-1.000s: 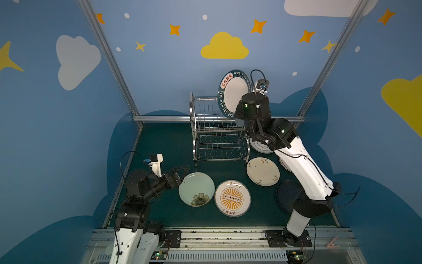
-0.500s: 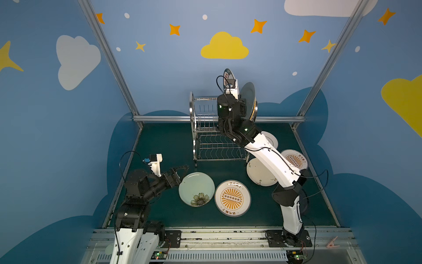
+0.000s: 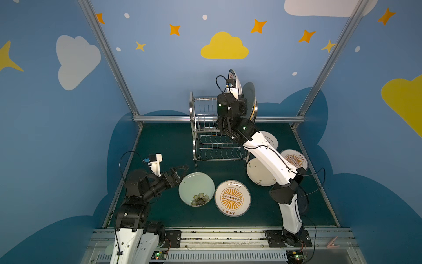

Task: Load plates into a dish rack
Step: Place the plate on the dish rack.

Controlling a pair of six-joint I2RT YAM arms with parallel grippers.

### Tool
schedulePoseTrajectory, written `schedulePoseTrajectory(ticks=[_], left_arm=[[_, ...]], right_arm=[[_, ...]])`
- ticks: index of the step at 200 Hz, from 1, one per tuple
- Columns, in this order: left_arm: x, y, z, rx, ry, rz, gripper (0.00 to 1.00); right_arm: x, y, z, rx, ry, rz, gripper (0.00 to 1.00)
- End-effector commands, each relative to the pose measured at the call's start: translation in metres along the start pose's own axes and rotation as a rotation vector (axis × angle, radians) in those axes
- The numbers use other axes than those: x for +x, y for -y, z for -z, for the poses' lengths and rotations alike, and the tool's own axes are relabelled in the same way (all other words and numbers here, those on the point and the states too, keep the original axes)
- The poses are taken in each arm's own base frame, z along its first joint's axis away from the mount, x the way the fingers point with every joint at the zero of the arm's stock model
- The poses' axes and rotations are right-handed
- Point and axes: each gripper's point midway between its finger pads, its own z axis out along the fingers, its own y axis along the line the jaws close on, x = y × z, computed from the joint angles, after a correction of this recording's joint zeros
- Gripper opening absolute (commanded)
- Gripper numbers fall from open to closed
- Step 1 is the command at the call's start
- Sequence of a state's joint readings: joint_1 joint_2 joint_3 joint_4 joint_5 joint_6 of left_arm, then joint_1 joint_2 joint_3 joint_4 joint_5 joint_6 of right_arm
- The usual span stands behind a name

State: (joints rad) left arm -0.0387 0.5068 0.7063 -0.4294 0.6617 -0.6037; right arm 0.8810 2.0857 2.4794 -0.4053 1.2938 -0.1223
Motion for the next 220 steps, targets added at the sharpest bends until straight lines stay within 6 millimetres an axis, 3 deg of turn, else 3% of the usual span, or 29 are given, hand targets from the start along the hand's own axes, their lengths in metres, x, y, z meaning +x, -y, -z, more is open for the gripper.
schedulePoseTrajectory(ticks=[1, 115, 220], left_arm=[[-0.002, 0.001, -0.001, 0.012, 0.011, -0.012, 1.0], [-0.003, -0.002, -0.001, 0.001, 0.016, -0.006, 1.0], [-0.004, -0.004, -0.001, -0.003, 0.017, 0.003, 1.0]], right_arm=[[0.004, 0.006, -0.003, -0.021, -0.031, -0.074, 0.0], [0.041, 0.005, -0.015, -0.043, -0.132, -0.075, 0.0], [0.06, -0.006, -0.006, -0.083, -0.193, -0.087, 0.0]])
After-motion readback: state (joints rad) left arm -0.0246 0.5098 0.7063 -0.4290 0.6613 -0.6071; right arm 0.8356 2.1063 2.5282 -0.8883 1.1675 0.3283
